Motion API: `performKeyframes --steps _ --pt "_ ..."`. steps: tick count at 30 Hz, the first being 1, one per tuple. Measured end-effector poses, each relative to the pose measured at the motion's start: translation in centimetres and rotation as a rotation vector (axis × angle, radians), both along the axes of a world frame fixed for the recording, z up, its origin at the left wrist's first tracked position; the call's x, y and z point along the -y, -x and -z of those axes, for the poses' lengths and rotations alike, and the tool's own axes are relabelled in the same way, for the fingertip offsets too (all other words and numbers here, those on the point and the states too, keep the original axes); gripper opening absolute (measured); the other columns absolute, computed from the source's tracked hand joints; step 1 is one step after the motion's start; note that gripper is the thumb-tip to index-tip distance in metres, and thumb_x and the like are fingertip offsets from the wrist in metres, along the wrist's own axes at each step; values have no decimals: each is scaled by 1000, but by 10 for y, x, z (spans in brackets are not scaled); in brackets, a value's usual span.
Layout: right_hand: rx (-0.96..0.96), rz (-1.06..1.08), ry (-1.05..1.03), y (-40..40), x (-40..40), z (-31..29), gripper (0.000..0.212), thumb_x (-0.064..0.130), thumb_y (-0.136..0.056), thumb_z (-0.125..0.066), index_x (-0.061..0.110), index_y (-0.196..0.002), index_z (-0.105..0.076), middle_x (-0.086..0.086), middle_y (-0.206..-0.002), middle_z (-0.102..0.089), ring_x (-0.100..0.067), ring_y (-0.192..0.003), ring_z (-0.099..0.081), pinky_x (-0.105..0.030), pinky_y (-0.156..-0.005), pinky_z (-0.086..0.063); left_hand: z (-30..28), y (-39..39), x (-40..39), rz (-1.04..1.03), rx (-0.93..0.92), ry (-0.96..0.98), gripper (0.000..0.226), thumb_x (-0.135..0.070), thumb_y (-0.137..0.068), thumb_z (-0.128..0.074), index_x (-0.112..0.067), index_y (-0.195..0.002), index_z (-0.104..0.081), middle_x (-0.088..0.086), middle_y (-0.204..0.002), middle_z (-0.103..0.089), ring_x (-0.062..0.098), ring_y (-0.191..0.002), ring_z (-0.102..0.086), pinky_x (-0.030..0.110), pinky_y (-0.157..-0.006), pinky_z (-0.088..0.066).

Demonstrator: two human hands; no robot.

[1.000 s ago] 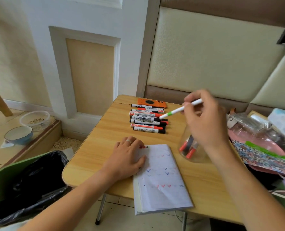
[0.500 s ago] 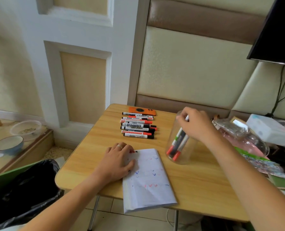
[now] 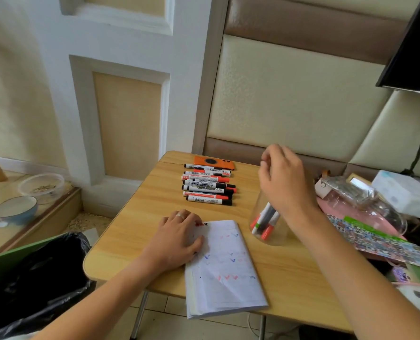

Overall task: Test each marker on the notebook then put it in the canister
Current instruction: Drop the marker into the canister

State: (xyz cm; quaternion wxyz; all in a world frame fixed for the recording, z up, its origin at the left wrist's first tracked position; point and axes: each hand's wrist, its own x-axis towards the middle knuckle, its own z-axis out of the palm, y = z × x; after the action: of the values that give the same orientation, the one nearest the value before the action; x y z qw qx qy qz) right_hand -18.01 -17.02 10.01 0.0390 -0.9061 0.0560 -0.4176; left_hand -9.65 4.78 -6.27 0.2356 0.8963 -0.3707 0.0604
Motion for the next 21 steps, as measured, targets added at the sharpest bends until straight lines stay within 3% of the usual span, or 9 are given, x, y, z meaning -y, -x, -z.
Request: performKeyframes --steps 2,6,10,14,21 --pt "33 -91 -9 -7 -17 7 4 9 -96 -57 12 -95 -59 -2 -89 -61 -21 -74 -54 -29 -60 -37 0 -1 0 0 -12 22 51 -61 -84 -32 -36 -125 -49 -12 -125 -49 9 -120 -42 31 -101 -30" --pt "-312 -118 -129 -43 -28 48 12 13 -100 -55 17 -103 -66 1 -103 -67 -19 -90 -61 -33 -73 -50 1 -2 0 -11 -21 45 52 -60 -83 -33 -34 -125 -48 -12 -123 -49 9 -118 -42 31 -99 -30" --pt "-511 -47 -111 -76 -26 88 20 9 -100 -55 18 -112 -68 -3 -115 -68 -23 -99 -62 -33 -76 -50 3 -3 2 -41 -10 73 55 -60 -79 -31 -33 -124 -48 -12 -122 -46 9 -118 -41 31 -101 -29" --pt "-571 5 -74 -90 -19 107 24 8 -101 -56 17 -123 -63 -2 -119 -64 -22 -103 -60 -31 -73 -46 2 -4 3 -60 -25 102 58 -60 -78 -31 -32 -125 -48 -12 -123 -44 9 -118 -39 32 -101 -29" --pt "-593 -50 -42 -94 -13 116 17 19 -99 -61 18 -116 -65 2 -113 -56 -18 -111 -53 -28 -75 -37 2 -5 3 -47 1 97 55 -58 -81 -31 -31 -127 -46 -11 -125 -44 9 -120 -37 31 -102 -27"
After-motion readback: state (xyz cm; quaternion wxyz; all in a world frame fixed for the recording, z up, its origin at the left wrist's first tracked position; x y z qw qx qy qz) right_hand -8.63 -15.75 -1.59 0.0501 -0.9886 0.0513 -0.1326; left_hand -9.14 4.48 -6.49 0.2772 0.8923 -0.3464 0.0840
